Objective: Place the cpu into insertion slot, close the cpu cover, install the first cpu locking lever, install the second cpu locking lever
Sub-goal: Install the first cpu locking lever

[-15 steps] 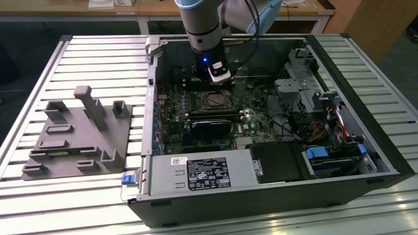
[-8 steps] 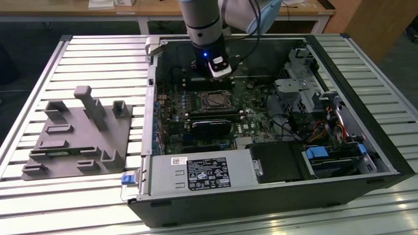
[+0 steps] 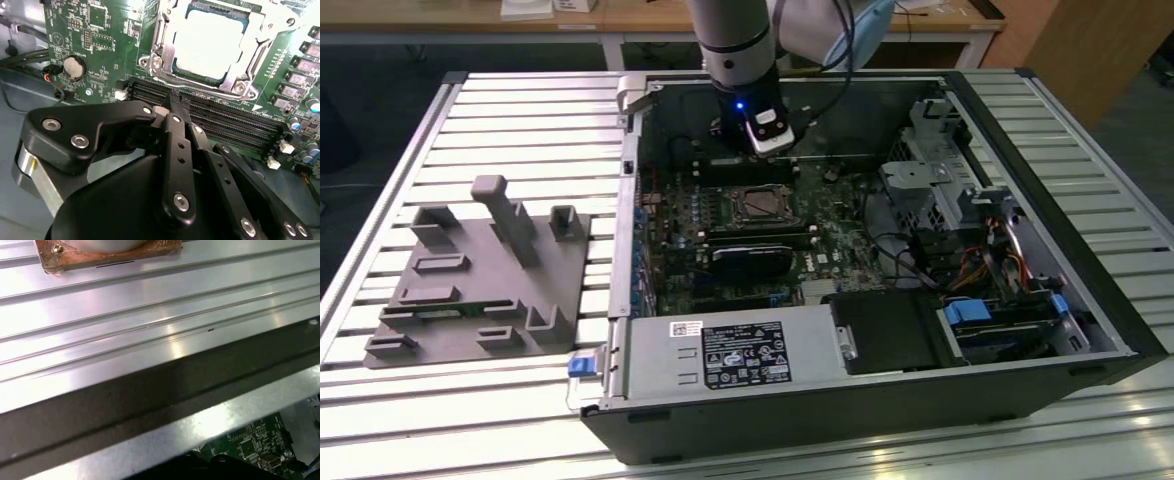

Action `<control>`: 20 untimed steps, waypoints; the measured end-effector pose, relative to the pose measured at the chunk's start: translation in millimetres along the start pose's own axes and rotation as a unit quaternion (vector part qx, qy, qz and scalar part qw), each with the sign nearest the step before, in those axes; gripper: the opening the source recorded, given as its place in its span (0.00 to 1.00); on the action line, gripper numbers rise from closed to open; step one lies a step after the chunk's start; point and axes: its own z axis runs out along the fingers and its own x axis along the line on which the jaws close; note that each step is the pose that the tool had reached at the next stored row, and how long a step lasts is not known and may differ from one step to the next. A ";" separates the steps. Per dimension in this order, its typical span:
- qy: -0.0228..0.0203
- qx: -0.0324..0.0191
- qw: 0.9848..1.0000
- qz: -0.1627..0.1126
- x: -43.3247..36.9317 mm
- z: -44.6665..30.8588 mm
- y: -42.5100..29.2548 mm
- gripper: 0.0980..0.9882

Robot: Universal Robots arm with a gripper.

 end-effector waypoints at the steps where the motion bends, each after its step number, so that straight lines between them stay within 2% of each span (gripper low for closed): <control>1: 0.000 0.000 1.000 0.000 0.0 0.0 0.0 0.01; 2: 0.002 0.001 1.000 0.000 0.0 0.1 0.0 0.01; 3: 0.008 0.003 1.000 0.001 -0.1 0.3 0.0 0.01; 5: 0.022 0.008 1.000 0.002 -0.5 1.1 0.1 0.01; 6: 0.028 0.011 1.000 0.003 -1.0 1.5 0.2 0.01; 10: 0.042 0.019 0.999 0.003 -4.7 2.7 -0.6 0.01; 12: 0.045 0.021 0.999 0.003 -6.3 2.8 -2.5 0.01; 20: 0.045 0.026 0.999 0.003 -12.2 1.7 -17.2 0.01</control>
